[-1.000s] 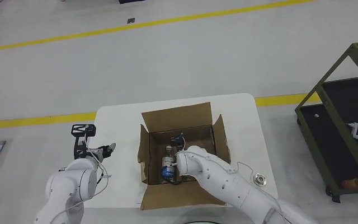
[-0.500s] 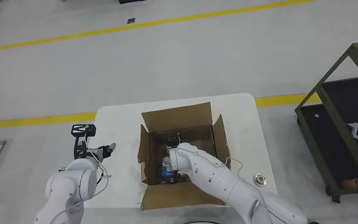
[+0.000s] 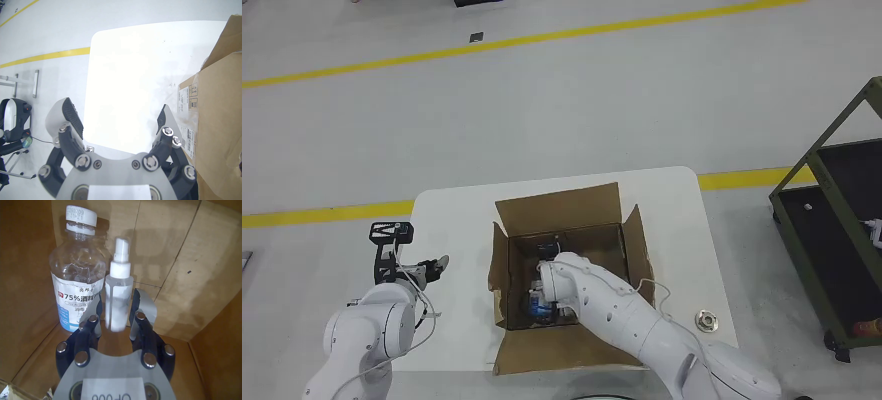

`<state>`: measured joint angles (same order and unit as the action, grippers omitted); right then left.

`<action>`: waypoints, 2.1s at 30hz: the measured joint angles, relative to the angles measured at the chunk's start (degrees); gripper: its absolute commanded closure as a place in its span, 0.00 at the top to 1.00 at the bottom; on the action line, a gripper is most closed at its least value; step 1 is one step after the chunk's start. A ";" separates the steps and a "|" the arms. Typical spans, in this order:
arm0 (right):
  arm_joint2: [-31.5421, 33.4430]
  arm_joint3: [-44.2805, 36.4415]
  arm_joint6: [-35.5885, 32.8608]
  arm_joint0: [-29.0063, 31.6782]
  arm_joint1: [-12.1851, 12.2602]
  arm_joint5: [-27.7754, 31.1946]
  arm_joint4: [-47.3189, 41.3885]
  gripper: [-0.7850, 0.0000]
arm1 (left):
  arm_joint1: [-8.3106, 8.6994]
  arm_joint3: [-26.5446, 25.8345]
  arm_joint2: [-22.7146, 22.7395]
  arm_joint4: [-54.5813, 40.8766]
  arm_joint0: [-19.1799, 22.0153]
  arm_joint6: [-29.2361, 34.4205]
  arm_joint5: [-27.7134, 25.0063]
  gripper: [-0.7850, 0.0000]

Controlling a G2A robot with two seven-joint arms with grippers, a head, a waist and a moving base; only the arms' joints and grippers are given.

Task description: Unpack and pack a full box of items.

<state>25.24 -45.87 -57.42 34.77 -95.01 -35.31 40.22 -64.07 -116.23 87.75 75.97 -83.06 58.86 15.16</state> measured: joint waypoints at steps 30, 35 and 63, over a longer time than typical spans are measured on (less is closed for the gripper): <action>34.53 -64.76 -6.31 31.12 17.43 15.18 24.69 0.00 | 0.00 0.00 0.00 0.00 0.00 0.00 0.00 1.00; 44.41 -76.49 -1.94 39.58 19.09 24.32 19.90 0.00 | 0.00 0.00 0.00 0.00 0.00 0.00 0.00 1.00; 66.21 -83.46 -30.57 60.04 23.21 34.50 44.25 0.00 | 0.00 0.00 0.00 0.00 0.00 0.00 0.00 1.00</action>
<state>91.45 -129.32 -87.99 94.81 -71.80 -0.81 84.46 -64.07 -116.23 87.75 75.97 -83.06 58.86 15.16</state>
